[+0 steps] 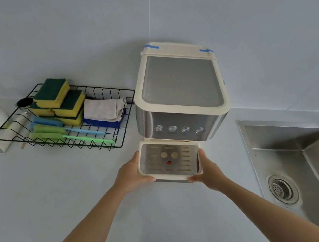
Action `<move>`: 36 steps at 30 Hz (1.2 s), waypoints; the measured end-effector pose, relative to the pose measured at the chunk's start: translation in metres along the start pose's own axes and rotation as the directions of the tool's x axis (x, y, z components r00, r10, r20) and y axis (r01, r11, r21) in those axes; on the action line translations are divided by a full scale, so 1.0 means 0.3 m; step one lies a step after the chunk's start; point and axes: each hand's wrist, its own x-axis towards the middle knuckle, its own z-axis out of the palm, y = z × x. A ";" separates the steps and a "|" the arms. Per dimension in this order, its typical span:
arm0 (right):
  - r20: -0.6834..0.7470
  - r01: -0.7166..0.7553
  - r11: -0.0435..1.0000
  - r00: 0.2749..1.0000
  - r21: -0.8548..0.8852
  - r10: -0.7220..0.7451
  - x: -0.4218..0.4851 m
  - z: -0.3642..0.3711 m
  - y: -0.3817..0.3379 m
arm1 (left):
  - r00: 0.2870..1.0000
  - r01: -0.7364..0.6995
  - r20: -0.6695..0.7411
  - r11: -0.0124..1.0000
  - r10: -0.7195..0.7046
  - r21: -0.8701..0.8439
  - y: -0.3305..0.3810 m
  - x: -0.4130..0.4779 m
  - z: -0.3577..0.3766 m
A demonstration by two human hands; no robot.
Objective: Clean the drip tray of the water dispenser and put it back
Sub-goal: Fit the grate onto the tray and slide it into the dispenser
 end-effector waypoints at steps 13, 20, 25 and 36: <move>-0.001 -0.110 0.994 0.994 -0.022 0.110 0.078 0.014 0.050 | 1.000 0.023 -0.014 0.998 -0.022 0.058 -0.004 0.075 0.005; 0.001 -0.126 0.991 0.992 -0.052 0.126 0.121 -0.006 0.047 | 1.000 -0.001 -0.002 0.995 0.001 0.098 0.013 0.107 -0.002; 0.000 -0.151 0.985 0.988 -0.083 0.152 0.143 -0.015 0.045 | 1.000 -0.015 0.009 0.995 0.014 0.100 0.021 0.125 -0.009; 0.031 -0.162 0.980 0.986 -0.114 0.166 0.156 -0.022 0.045 | 0.999 -0.029 0.026 0.993 0.026 0.117 -0.001 0.137 0.005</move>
